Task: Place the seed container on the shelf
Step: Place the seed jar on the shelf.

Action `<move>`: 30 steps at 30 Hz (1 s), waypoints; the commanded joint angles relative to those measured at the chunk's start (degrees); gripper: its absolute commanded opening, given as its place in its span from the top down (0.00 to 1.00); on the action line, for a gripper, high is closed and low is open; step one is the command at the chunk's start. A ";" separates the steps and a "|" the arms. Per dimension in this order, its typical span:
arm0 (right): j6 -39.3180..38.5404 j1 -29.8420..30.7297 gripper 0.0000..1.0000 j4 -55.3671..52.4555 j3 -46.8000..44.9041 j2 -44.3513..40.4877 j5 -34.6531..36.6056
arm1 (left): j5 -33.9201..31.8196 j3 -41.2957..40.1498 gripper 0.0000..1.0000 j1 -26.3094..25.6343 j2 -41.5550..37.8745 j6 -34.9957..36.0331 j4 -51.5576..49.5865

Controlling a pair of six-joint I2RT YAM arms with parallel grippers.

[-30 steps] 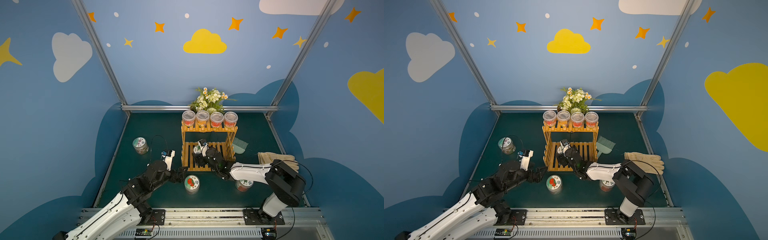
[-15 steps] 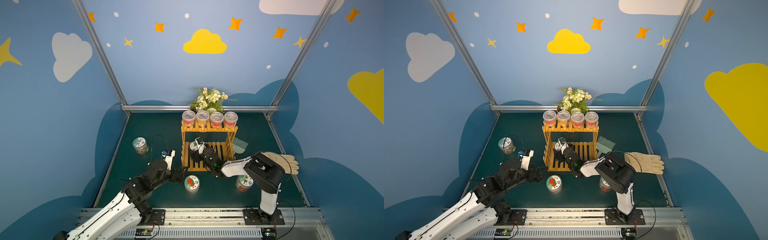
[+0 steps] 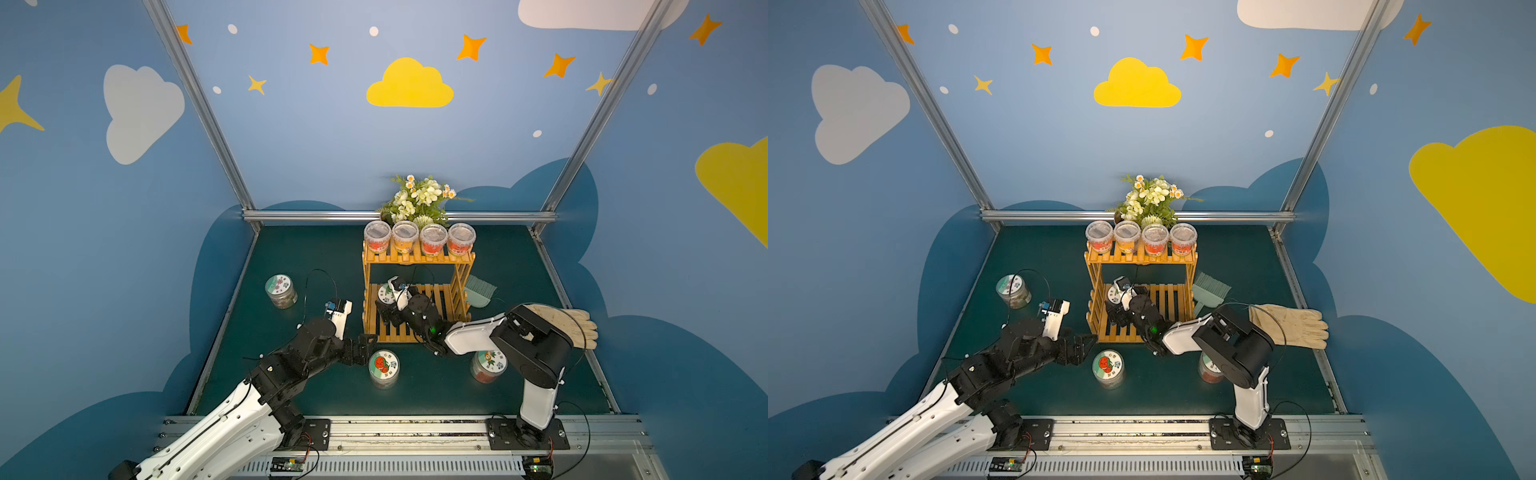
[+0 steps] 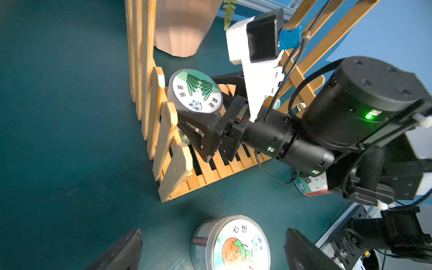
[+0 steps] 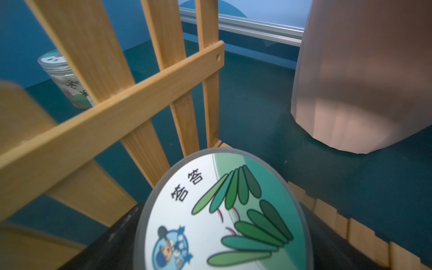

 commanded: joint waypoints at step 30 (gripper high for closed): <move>1.38 -2.92 0.25 -5.46 7.01 2.07 -3.75 | 1.02 1.58 0.00 1.36 0.13 1.05 -0.86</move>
